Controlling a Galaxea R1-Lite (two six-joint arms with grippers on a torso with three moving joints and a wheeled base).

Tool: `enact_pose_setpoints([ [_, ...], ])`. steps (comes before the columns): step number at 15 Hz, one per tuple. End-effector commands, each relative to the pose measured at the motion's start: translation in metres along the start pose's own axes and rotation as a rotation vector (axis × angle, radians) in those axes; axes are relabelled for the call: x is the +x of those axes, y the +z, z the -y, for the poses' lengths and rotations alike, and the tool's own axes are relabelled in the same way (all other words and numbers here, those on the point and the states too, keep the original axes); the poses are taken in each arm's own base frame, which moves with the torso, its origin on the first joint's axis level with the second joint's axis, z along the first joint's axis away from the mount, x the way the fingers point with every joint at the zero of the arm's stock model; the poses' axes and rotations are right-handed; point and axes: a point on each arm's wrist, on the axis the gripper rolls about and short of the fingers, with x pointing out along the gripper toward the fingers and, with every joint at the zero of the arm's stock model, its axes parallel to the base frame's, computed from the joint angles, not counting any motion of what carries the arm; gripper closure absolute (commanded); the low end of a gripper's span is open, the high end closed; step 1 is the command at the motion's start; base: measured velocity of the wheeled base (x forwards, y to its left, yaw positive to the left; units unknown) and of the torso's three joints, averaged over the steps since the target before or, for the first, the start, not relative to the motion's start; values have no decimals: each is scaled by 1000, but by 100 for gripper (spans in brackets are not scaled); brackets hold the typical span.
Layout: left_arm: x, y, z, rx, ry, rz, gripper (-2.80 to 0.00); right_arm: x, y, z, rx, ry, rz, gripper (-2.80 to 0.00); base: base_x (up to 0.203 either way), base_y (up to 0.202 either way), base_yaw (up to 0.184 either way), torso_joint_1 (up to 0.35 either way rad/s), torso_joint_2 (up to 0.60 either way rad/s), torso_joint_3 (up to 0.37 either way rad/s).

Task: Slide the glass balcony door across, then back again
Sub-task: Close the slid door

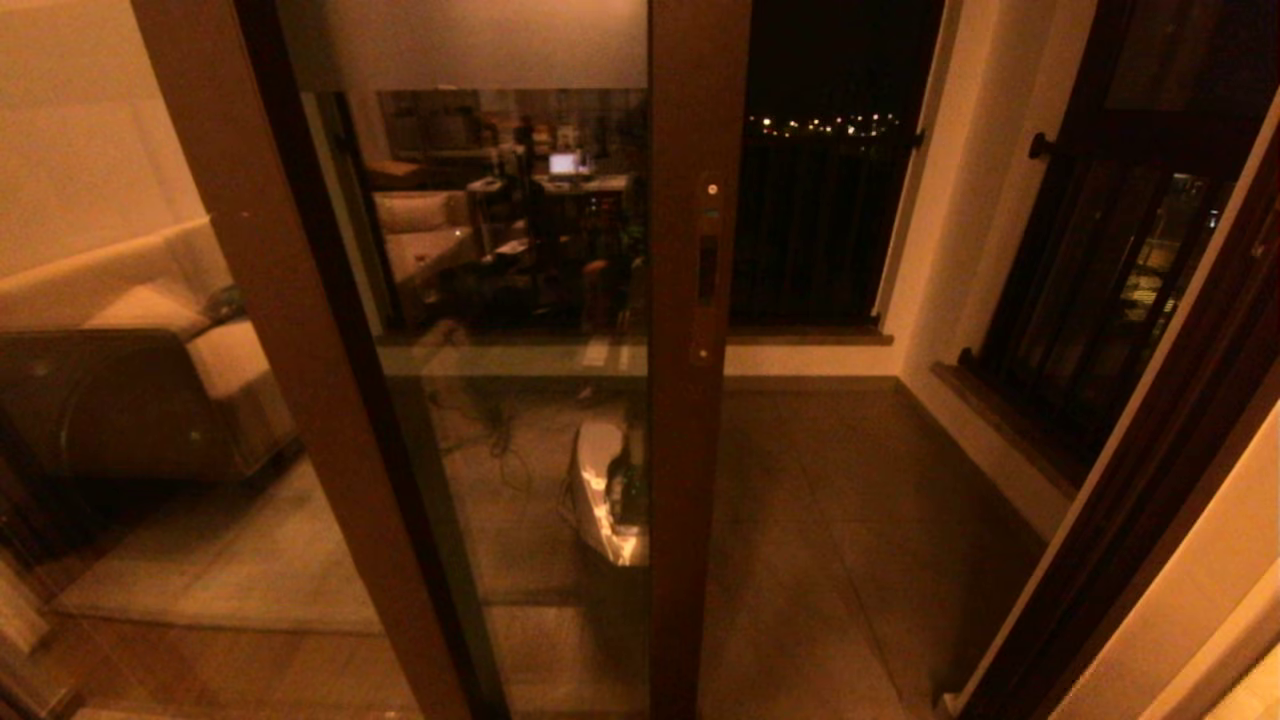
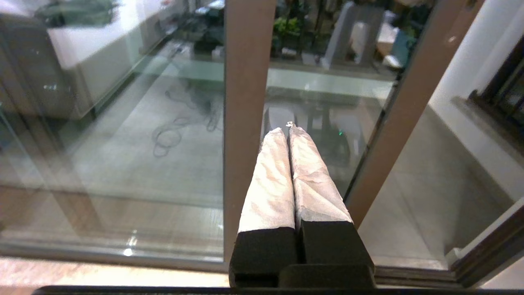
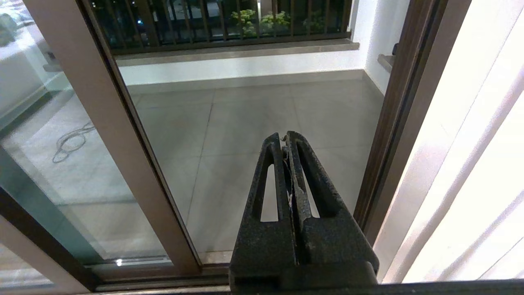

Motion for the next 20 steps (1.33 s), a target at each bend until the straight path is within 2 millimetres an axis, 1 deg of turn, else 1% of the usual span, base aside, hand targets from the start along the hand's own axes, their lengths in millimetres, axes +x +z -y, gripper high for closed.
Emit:
enact_pose_setpoints([
  [1,3,-6,-1,1,6,-9,0,0,0,0,0,0,0,0,0,0,0,0,0,0],
  [3,7,-18,-2,24,18,-3,0,0,0,0,1,0,0,0,0,0,0,0,0,0],
  [4,10,-27,-4,71,45,-4,0,0,0,0,1,0,0,0,0,0,0,0,0,0],
  [5,8,-32,-5,97,75,26,0,0,0,0,1,0,0,0,0,0,0,0,0,0],
  [6,6,-36,-6,105,93,46,0,0,0,0,1,0,0,0,0,0,0,0,0,0],
  [8,10,-41,-6,110,83,23,0,0,0,0,1,0,0,0,0,0,0,0,0,0],
  [11,26,-57,-7,112,81,4,0,0,0,0,1,0,0,0,0,0,0,0,0,0],
  [14,39,-78,-9,114,81,-53,0,0,0,0,-1,0,0,0,0,0,0,0,0,0],
  [17,50,-90,-10,127,60,-45,0,0,0,0,1,0,0,0,0,0,0,0,0,0],
  [20,62,-115,-12,188,52,-82,0,0,0,0,1,0,0,0,0,0,0,0,0,0],
])
